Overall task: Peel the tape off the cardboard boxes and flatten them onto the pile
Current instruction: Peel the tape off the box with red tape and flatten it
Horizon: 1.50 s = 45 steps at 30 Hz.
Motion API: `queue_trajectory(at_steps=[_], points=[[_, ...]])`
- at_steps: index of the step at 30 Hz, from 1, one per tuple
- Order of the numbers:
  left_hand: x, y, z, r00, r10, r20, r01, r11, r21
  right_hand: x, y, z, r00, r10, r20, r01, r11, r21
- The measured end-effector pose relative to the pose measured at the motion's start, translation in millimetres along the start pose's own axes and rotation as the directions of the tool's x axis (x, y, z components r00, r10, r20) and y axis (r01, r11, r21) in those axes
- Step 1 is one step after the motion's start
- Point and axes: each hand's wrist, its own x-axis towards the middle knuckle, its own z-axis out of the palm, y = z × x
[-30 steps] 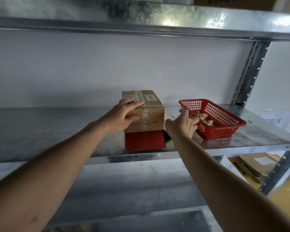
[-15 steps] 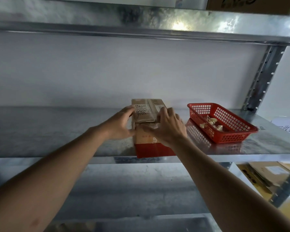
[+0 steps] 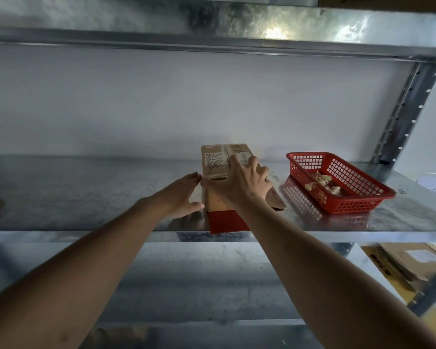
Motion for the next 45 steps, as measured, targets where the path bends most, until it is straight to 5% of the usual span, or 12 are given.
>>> queue_trajectory(at_steps=[3, 9, 11, 14, 17, 20, 26, 31, 34, 38, 42, 45], points=[[-1.4, -1.4, 11.7, 0.996, -0.065, 0.069, 0.061, 0.997, 0.055, 2.5, -0.8, -12.9, 0.999, 0.047, -0.025, -0.044, 0.993, 0.105], [10.1, 14.1, 23.7, 0.99, -0.116, -0.082, 0.11, 0.991, -0.073, 8.5, 1.6, -41.3, 0.987, 0.144, -0.068, -0.12, 0.955, 0.271], [15.8, 27.9, 25.2, 0.983, -0.142, -0.12, 0.104, 0.955, -0.279, 8.6, 2.3, -48.2, 0.984, 0.168, -0.066, -0.141, 0.943, 0.301], [26.5, 47.2, 23.7, 0.934, -0.304, -0.186, 0.126, 0.77, -0.626, 9.5, 5.3, -53.9, 0.98, 0.186, -0.065, -0.155, 0.932, 0.328], [28.7, 41.7, 20.5, 0.949, -0.189, -0.253, 0.094, 0.934, -0.344, 12.9, 9.2, -55.0, 0.981, 0.182, -0.073, -0.15, 0.935, 0.32], [30.5, 33.0, 12.1, 0.996, 0.018, -0.091, -0.014, 0.999, 0.045, 16.7, 13.4, -51.1, 0.984, 0.162, -0.075, -0.14, 0.96, 0.241], [18.3, 14.6, -8.5, 0.973, -0.116, 0.2, 0.086, 0.984, 0.154, 13.6, 11.6, -29.6, 0.998, 0.064, 0.025, -0.066, 0.993, 0.098], [9.8, 3.0, -19.7, 0.922, -0.118, 0.369, 0.112, 0.993, 0.038, 9.0, 10.4, -13.0, 0.992, -0.022, 0.128, 0.018, 0.999, 0.027], [19.2, -1.3, -21.4, 0.972, -0.149, 0.183, 0.147, 0.989, 0.023, 9.2, 12.5, -7.7, 0.985, -0.082, 0.151, 0.086, 0.996, -0.019], [30.3, -2.2, -21.7, 0.962, -0.209, -0.179, 0.146, 0.939, -0.31, 12.0, 15.8, -9.1, 0.967, -0.177, 0.18, 0.184, 0.983, -0.018], [22.8, 0.6, -22.1, 0.969, -0.139, -0.205, 0.061, 0.936, -0.347, 11.3, 30.2, -7.3, 0.915, -0.381, 0.133, 0.396, 0.912, -0.109], [21.3, 3.7, -27.7, 0.981, -0.06, -0.184, -0.015, 0.923, -0.385, 3.9, 46.9, -2.0, 0.859, -0.511, 0.033, 0.51, 0.859, 0.04]])
